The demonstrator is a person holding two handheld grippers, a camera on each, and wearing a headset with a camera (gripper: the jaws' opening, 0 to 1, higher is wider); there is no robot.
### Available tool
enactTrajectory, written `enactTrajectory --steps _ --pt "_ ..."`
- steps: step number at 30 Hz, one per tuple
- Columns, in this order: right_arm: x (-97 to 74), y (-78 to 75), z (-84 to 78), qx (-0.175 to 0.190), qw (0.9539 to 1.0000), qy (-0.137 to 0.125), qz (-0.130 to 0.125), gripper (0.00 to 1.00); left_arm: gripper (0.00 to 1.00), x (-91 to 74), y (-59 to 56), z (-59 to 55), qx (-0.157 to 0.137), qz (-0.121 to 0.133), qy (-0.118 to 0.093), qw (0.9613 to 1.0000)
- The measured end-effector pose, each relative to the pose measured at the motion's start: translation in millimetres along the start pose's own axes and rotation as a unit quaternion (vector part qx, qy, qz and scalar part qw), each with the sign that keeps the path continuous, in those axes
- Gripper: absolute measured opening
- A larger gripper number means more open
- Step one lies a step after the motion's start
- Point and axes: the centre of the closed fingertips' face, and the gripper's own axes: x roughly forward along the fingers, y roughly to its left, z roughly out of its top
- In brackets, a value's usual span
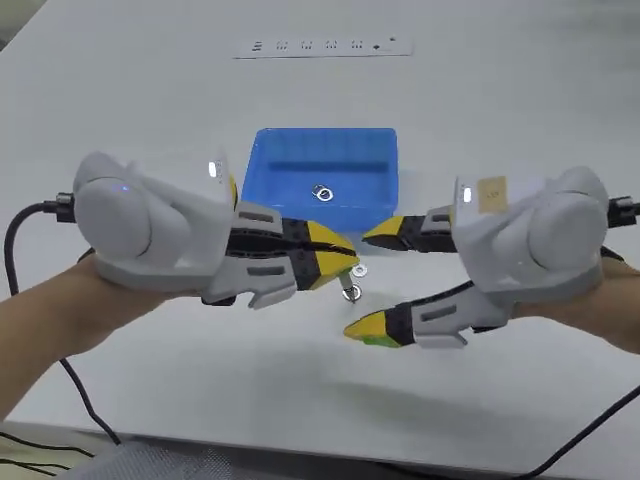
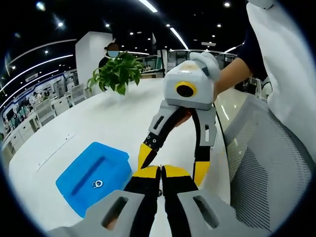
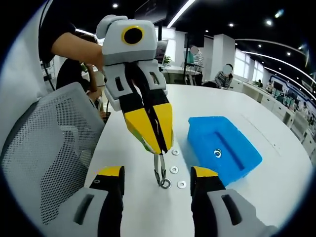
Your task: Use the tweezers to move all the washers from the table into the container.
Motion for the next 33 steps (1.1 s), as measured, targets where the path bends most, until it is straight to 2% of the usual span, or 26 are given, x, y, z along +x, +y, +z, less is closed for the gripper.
enactTrajectory --steps 7,13,16,20,22,27,31,33 --pt "11.3 -1.1 -0.5 -0.005 0.9994 0.006 0.033 0.3 0.05 1.2 -1.4 1.0 0.0 -0.002 0.003 1.0" --pt "17.2 5.5 -6.0 -0.016 0.9981 0.023 0.055 0.21 0.05 2.5 -1.1 1.2 -0.002 0.0 0.003 1.0" --pt "21.2 7.7 -13.6 -0.037 0.9964 0.041 0.065 0.16 0.05 3.3 -2.0 1.7 -0.001 -0.001 0.005 1.0" --pt "22.3 2.3 -14.5 -0.063 0.9952 0.05 0.055 0.11 0.05 3.4 -3.2 0.9 -0.002 -0.004 0.005 1.0" --pt "22.2 4.6 -14.7 -0.064 0.9949 0.051 0.059 0.11 0.05 4.0 -3.9 1.3 -0.004 -0.001 0.003 1.0" --pt "20.5 6.3 -15.8 -0.086 0.9936 0.054 0.051 0.1 0.06 6.2 -9.1 1.7 -0.004 0.0 0.003 1.0" --pt "20.8 4.5 -15.3 -0.079 0.9947 0.051 0.041 0.1 0.07 8.3 -7.5 -1.8 0.004 0.024 0.023 0.9994" --pt "21.4 4.7 -14.8 -0.08 0.9946 0.052 0.039 0.1 0.11 8.4 -7.5 -6.5 -0.005 0.037 0.03 0.9989"
